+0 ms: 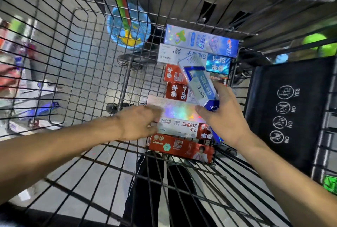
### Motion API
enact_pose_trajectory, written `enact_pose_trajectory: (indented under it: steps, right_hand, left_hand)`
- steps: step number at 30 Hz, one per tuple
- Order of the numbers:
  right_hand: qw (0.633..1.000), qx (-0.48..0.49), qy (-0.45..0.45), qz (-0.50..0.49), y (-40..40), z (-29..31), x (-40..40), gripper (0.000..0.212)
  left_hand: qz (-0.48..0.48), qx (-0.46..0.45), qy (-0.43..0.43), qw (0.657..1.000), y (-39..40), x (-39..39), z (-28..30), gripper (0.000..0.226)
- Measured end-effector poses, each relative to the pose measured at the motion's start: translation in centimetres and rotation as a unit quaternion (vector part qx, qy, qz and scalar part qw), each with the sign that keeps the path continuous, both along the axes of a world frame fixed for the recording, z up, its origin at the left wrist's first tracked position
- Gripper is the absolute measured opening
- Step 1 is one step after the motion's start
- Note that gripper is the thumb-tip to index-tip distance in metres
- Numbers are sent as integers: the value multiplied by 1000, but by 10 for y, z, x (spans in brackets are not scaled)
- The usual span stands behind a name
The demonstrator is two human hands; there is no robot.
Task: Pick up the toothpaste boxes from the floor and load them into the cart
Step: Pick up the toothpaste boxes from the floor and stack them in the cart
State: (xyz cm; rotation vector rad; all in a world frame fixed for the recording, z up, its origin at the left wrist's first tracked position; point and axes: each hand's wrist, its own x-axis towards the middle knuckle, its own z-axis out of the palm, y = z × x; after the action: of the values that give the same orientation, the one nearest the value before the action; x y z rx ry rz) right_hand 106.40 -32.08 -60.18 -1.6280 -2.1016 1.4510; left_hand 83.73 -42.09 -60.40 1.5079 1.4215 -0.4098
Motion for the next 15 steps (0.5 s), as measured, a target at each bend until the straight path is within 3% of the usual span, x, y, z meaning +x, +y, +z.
enact_pose_trajectory:
  steps: [2, 6, 10, 15]
  right_hand:
    - [1000, 3, -1, -5, 4, 2, -2, 59]
    - [1000, 14, -11, -2, 14, 6, -13, 51]
    - [1000, 23, -9, 8, 17, 8, -42, 44]
    - [993, 68, -66, 69, 34, 3, -81, 55]
  left_hand:
    - [11, 18, 5, 1000, 15, -15, 22, 27]
    - [38, 184, 65, 980, 29, -63, 57, 41]
    - [98, 377, 138, 911, 17, -110, 81, 46]
    - [172, 455, 195, 852, -3, -139, 86, 52]
